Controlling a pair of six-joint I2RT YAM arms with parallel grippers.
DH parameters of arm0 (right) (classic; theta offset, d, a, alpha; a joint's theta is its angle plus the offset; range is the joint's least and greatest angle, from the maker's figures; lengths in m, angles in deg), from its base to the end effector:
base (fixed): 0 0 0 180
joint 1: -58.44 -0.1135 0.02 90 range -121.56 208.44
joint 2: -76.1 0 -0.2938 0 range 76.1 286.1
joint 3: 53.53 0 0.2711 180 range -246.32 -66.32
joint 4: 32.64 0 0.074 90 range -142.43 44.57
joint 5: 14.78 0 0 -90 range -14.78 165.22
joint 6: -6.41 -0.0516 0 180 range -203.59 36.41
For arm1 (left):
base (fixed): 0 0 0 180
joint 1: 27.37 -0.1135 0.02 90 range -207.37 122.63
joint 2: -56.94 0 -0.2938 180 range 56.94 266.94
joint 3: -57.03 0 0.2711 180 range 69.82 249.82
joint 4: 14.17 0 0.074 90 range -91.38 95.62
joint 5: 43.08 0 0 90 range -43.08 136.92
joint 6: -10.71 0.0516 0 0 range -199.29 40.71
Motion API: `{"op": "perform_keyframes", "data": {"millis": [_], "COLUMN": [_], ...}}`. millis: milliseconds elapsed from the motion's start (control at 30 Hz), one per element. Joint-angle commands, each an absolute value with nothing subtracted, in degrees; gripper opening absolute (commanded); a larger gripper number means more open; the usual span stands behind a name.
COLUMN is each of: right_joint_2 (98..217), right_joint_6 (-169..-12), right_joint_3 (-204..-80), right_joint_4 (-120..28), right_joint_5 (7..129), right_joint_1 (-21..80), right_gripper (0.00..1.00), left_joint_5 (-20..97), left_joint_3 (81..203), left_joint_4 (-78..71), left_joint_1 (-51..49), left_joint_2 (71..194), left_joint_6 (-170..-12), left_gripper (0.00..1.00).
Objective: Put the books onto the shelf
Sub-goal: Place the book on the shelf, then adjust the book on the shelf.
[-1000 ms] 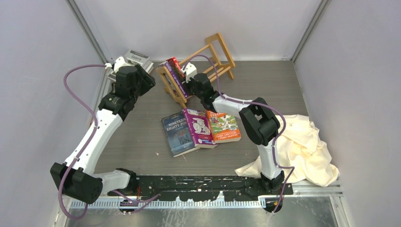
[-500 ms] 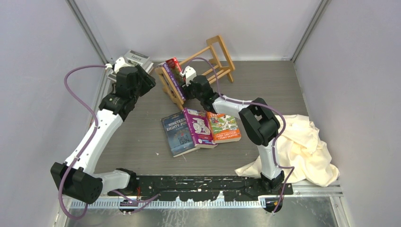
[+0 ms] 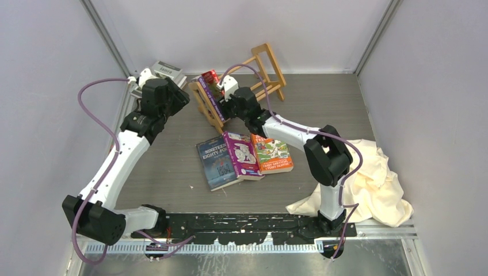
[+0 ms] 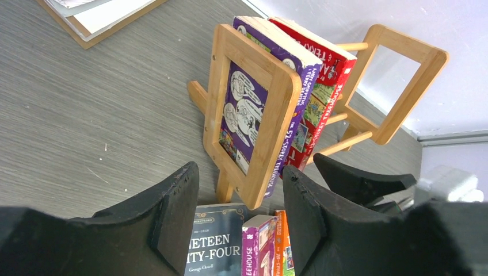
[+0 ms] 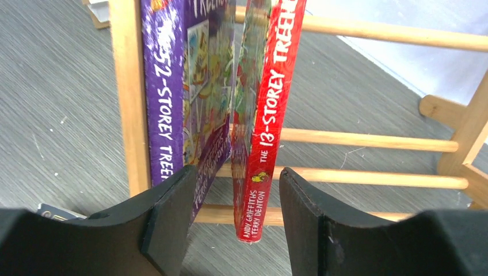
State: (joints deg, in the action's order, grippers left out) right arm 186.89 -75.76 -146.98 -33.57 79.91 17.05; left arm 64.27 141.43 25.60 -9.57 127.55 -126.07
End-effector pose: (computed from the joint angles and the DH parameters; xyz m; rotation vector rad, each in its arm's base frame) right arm 0.3795 0.3289 0.2681 -0.7403 1.7514 0.3222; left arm 0.2871 -0.0760 0.4013 -0.6910 1.9050 -0.4135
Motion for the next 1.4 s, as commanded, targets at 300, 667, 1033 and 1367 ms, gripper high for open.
{"op": "perform_keyframes", "data": {"millis": [300, 667, 1033, 1367], "right_joint_2": [178.5, 178.76, 190.45, 203.9], "right_joint_6": [-76.25, -81.49, -91.2, -97.15], "right_joint_3": [-149.91, -156.05, -170.42, -183.46], "right_joint_4": [-35.15, -33.54, -38.7, -41.08], "right_joint_5": [81.42, 83.53, 80.78, 76.1], "right_joint_1": [16.27, 19.25, 26.4, 28.61], "right_gripper": [0.6, 0.27, 0.08, 0.06], "left_joint_5": [64.48, 65.98, 66.03, 66.07], "left_joint_3": [145.94, 148.3, 149.23, 149.36], "left_joint_4": [25.58, 26.11, 25.42, 25.33], "left_joint_1": [-9.87, -9.88, -9.85, -9.93], "left_joint_2": [129.33, 131.97, 133.88, 135.24], "left_joint_6": [-128.07, -126.98, -125.63, -124.48], "left_gripper": [0.54, 0.54, 0.54, 0.54]}}
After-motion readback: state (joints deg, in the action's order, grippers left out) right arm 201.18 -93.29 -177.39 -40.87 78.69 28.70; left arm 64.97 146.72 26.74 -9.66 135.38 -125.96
